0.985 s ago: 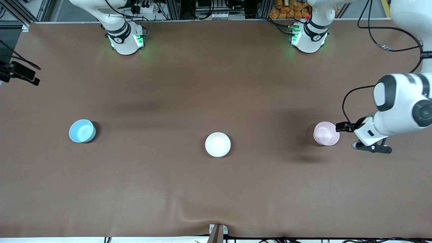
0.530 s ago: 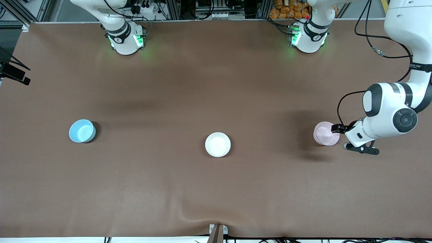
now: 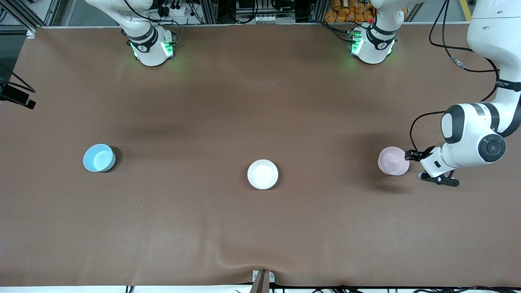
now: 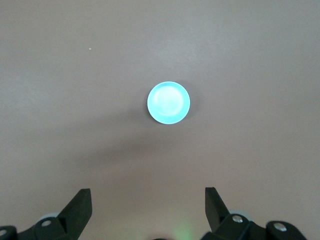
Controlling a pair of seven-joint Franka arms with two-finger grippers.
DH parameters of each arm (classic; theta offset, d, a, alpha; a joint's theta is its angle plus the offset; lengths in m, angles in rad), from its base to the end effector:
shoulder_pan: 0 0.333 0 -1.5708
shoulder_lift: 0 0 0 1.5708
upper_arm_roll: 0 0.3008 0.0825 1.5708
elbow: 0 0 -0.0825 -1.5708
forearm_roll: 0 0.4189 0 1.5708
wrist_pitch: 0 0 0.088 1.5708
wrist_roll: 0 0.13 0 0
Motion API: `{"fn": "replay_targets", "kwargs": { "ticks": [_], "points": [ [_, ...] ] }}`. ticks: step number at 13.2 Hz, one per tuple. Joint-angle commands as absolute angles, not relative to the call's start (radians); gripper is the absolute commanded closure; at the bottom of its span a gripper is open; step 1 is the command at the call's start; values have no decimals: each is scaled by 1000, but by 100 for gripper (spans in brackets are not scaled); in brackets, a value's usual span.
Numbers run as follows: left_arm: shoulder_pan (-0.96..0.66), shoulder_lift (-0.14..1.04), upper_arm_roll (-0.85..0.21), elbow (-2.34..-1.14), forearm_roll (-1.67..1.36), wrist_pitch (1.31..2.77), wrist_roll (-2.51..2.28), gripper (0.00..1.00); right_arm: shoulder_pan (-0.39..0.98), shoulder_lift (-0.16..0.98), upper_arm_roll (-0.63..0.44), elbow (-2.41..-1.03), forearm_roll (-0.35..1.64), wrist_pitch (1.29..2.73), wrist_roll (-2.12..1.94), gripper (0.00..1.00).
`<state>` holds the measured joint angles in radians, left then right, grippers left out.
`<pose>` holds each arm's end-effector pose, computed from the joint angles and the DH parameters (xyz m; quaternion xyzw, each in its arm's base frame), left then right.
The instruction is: Stack pink and blue bowls on white bowl
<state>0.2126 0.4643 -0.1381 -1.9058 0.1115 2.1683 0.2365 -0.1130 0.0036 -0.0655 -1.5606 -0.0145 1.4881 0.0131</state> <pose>0.6185 0.0522 0.1797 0.9888 -0.1120 -0.0982 0.0039 0.5702 -0.1048 0.5825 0.9946 -0.0959 -0.0385 0.0042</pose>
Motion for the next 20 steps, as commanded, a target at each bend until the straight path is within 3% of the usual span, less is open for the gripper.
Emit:
{"fn": "replay_targets", "kwargs": {
  "ticks": [1,4,7,11,14,16,20],
  "points": [
    [222,479,-146,-1914,130,2201,250,41,-101,12,-55,-1513,-46,1465,12,0],
    [219,495,-147,-1917,127,2223,249,44,-101,9,-58,-1485,-103,1378,8,0],
    [219,495,-149,-1922,126,2233,245,64,-113,41,-63,-1499,-104,1365,-179,0],
    [219,508,-149,-1922,123,2258,235,72,-155,217,-63,-1491,-107,1364,-302,0],
    [219,509,-149,-1922,118,2263,233,84,-146,343,-61,-1483,-115,1382,-322,0],
    [216,509,-149,-1922,117,2263,227,100,-137,386,-60,-1471,-107,1442,-321,0],
    [218,486,-160,-1908,115,2224,210,100,-112,423,-58,-1471,-101,1454,-321,0]
  ]
}}
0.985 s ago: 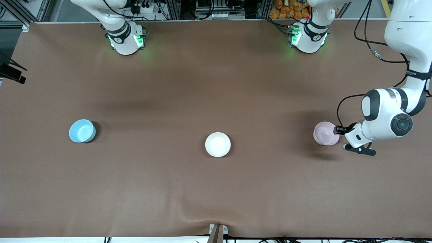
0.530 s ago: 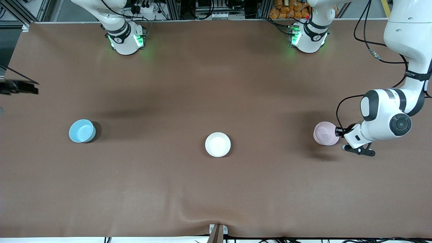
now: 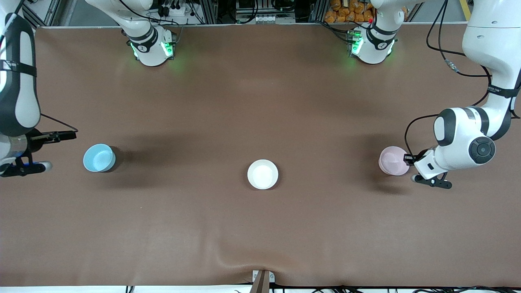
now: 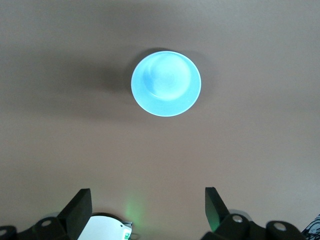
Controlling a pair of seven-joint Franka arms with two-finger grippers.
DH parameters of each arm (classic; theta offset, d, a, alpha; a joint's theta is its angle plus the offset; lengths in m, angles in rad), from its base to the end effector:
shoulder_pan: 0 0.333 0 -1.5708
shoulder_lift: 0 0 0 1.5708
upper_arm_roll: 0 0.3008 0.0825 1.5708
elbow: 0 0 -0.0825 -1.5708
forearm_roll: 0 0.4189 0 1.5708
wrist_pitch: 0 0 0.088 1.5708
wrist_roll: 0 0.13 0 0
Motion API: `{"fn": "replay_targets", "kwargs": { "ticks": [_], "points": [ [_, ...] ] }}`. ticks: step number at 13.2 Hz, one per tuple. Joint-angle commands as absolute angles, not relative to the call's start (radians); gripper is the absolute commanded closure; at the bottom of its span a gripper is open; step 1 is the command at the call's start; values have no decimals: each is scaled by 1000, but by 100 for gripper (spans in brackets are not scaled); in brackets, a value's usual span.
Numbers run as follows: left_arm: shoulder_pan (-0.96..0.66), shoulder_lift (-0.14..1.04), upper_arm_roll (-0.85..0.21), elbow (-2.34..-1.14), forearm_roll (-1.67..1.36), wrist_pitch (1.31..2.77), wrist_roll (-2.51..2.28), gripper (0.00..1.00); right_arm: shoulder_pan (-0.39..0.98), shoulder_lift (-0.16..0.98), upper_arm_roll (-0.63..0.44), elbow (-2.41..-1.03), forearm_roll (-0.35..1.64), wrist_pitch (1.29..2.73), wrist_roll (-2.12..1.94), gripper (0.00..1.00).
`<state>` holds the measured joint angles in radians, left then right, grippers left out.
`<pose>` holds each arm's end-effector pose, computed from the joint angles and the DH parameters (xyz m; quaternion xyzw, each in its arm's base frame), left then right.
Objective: Stack pink and blue bowls on white bowl
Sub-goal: 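Carry the pink bowl onto the white bowl while the right gripper reaches the blue bowl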
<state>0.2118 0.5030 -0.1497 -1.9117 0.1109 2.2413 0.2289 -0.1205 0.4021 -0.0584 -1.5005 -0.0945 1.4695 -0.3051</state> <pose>0.6212 0.0427 0.1586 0.9899 -0.1147 -0.0824 0.0082 0.6302 -0.1234 0.3654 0.9727 0.0667 -0.2220 0.0055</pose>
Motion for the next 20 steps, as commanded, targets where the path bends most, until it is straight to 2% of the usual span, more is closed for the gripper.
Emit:
{"fn": "replay_targets", "kwargs": {
  "ticks": [1,4,8,11,15,20],
  "points": [
    [216,482,-173,-1902,114,2220,206,100,-109,425,-58,-1471,-101,1454,-321,0],
    [213,462,-212,-1867,28,2153,189,100,-60,437,-58,-1471,-101,1454,-321,0],
    [206,463,-279,-1728,-75,1984,117,100,-67,469,-58,-1474,-101,1454,-333,0],
    [140,483,-348,-1672,-77,1973,-79,100,-101,469,-58,-1479,-101,1454,-333,0],
    [-6,544,-350,-1568,-75,1976,-312,100,-237,468,-58,-1471,-103,1589,-340,0],
    [-138,675,-350,-1432,-80,1994,-469,100,-293,462,-60,-1451,-68,1606,-367,0]
  ]
}}
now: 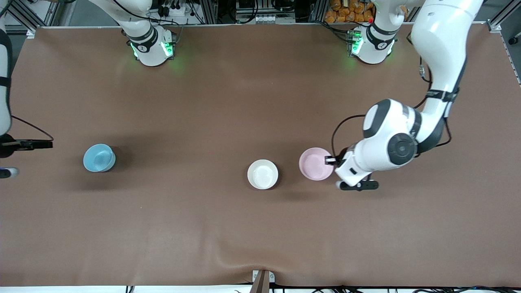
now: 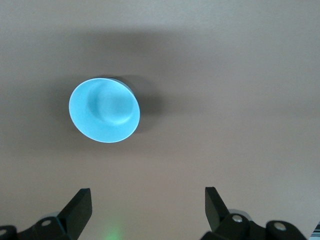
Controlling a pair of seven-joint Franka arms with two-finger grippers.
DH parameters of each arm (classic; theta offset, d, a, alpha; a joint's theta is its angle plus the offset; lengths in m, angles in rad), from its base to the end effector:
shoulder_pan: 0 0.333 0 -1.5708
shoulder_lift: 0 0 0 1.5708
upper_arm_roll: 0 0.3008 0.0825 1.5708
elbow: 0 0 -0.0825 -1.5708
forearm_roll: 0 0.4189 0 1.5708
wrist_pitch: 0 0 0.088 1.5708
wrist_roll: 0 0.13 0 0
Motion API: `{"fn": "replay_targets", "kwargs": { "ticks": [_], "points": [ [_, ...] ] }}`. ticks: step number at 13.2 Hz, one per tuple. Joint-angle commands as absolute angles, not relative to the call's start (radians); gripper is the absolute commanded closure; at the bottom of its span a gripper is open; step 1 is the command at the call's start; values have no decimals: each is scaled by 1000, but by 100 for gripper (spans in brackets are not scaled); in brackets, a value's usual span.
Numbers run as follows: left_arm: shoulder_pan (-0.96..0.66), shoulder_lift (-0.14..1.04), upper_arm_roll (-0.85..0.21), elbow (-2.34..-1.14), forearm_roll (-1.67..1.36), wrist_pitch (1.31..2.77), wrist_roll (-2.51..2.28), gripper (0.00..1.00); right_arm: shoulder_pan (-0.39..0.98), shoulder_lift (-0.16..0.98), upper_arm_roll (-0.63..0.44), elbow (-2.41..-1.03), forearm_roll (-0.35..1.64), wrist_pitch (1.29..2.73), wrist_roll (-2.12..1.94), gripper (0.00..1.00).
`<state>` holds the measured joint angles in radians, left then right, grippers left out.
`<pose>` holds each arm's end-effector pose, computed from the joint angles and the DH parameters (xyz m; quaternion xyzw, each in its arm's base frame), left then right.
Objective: Stack pink and blue bowls on white bowl
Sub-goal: 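Carry the pink bowl onto the white bowl while the right gripper reaches the blue bowl, then release the pink bowl while the right gripper grasps the blue bowl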
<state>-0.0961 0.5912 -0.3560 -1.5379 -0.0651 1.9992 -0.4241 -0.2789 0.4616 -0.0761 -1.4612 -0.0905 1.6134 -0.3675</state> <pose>0.6462 -0.2897 0.2679 0.9904 0.0242 -0.0974 0.0953 0.6300 -0.2394 0.3496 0.9861 0.0163 -0.1651 0.0035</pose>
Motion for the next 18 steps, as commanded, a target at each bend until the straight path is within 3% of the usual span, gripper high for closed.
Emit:
{"fn": "replay_targets", "kwargs": {
  "ticks": [1,4,8,12,15,16,18],
  "points": [
    [-161,695,-350,-1404,-90,2006,-495,100,-295,468,-60,-1450,-33,1612,-365,0],
    [-204,732,-348,-1378,-94,2083,-540,100,-282,474,-61,-1463,9,1734,-344,0],
    [-311,799,-312,-1310,-92,2129,-618,100,-271,548,-63,-1483,-6,1770,-342,0],
    [-376,830,-301,-1292,-92,2186,-686,100,-285,566,-61,-1565,-9,1931,-351,0],
    [-380,828,-299,-1299,-87,2186,-684,100,-284,658,-55,-1618,5,2059,-347,0],
    [-379,830,-299,-1302,-84,2186,-680,100,-252,650,-52,-1630,3,2062,-347,0],
    [-377,828,-299,-1307,-81,2186,-675,100,-242,640,-52,-1632,3,1915,-345,0]
  ]
}}
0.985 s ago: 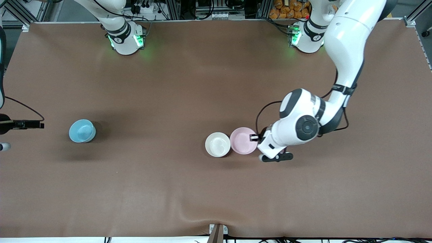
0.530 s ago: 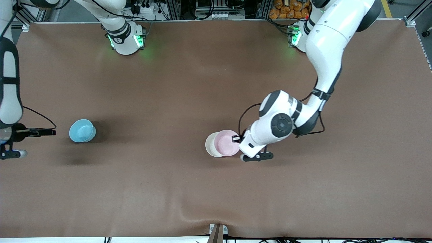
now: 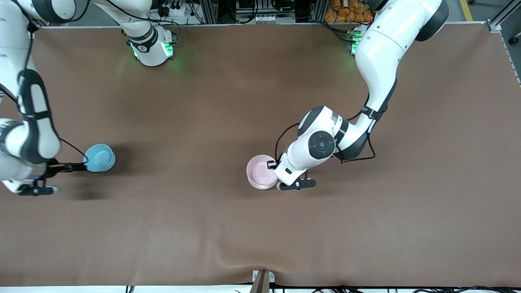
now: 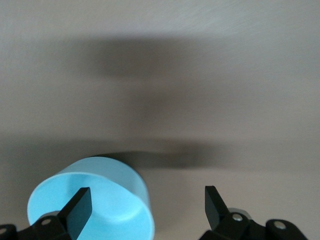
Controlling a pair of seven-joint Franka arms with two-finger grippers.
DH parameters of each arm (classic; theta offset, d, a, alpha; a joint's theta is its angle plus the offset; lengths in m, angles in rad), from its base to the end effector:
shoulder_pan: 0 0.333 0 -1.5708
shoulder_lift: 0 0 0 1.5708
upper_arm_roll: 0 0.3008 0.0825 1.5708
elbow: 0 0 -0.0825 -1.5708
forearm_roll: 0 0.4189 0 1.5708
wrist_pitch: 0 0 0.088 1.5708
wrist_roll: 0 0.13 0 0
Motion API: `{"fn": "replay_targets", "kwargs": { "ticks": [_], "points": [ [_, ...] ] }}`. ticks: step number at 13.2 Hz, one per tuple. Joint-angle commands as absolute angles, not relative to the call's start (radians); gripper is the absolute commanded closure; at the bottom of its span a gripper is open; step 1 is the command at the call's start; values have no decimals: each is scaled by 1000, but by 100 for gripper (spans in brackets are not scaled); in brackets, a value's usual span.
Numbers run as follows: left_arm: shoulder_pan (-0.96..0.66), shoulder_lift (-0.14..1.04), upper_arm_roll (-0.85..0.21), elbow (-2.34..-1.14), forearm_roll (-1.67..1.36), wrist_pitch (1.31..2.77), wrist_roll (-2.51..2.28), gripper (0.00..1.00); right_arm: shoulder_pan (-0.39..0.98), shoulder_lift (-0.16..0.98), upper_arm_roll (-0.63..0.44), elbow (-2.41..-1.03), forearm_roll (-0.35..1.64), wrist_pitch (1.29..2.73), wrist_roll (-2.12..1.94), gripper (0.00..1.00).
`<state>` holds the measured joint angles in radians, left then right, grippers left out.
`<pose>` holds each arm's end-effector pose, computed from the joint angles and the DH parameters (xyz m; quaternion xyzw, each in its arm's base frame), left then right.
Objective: Stack pink and blue bowls on white bowl
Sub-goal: 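Release the pink bowl while the right gripper grasps the blue bowl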
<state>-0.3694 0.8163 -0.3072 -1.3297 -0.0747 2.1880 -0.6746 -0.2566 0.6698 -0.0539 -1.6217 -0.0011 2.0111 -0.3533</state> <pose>0.6247 -0.4489 0.2164 0.9870 0.0692 -0.0587 0.1325 0.6379 -0.2029 0.1544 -0.9898 -0.0249 0.1375 0.0285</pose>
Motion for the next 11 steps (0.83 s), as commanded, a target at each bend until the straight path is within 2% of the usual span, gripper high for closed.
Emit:
{"fn": "replay_targets", "kwargs": {
  "ticks": [1,4,8,11],
  "points": [
    [-374,828,-299,-1308,-80,2186,-670,100,-238,629,-52,-1634,3,1854,-345,0],
    [-379,848,-299,-1305,-86,2192,-669,100,-236,607,-55,-1634,-12,1805,-347,0],
    [-379,861,-299,-1307,-84,2204,-666,100,-279,649,-57,-1652,-53,1975,-414,0],
    [-379,868,-299,-1307,-84,2223,-666,100,-293,650,-55,-1736,-55,2026,-425,0]
  ]
}}
